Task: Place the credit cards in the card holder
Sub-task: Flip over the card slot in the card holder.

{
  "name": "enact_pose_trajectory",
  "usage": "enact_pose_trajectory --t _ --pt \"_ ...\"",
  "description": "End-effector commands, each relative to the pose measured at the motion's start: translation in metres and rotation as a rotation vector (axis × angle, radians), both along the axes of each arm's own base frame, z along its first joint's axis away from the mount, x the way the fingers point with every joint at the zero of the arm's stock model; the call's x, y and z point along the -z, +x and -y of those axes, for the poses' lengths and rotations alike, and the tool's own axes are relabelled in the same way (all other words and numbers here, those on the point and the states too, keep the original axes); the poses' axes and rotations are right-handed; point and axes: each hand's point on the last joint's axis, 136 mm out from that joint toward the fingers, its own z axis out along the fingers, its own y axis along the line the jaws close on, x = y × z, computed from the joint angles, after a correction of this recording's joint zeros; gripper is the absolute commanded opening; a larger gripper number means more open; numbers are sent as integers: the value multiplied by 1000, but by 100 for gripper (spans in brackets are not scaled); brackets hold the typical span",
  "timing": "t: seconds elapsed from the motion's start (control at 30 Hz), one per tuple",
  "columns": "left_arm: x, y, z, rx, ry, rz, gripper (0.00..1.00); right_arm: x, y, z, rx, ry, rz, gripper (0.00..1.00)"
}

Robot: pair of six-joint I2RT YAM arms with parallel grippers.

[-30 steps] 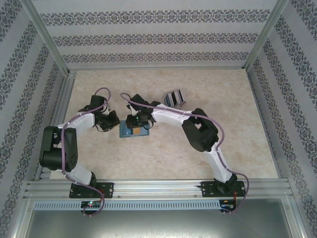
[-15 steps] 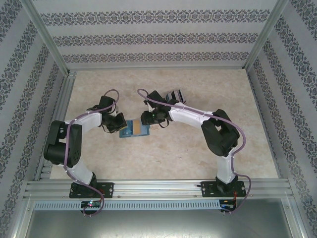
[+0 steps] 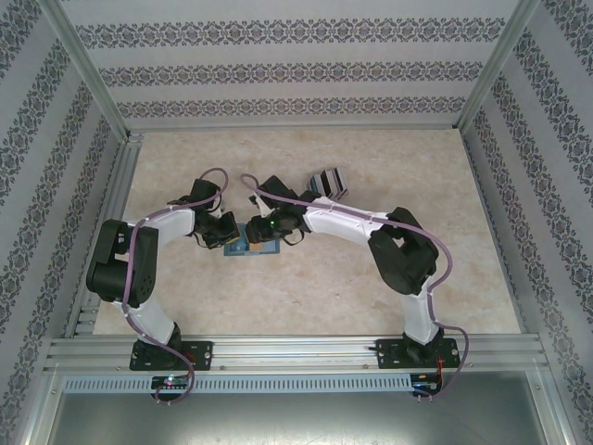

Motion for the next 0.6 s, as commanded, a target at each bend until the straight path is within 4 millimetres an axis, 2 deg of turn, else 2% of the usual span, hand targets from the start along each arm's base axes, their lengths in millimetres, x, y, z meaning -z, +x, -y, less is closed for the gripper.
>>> enact_pose_trajectory --t 0.0,0.2,0.57 --pt "16 -12 -5 12 49 -41 4 22 3 -1 44 -23 -65 41" --pt "17 -15 -5 14 49 -44 4 42 11 16 105 -86 -72 40" --pt "16 -15 -5 12 44 -40 4 52 14 30 134 -127 -79 40"
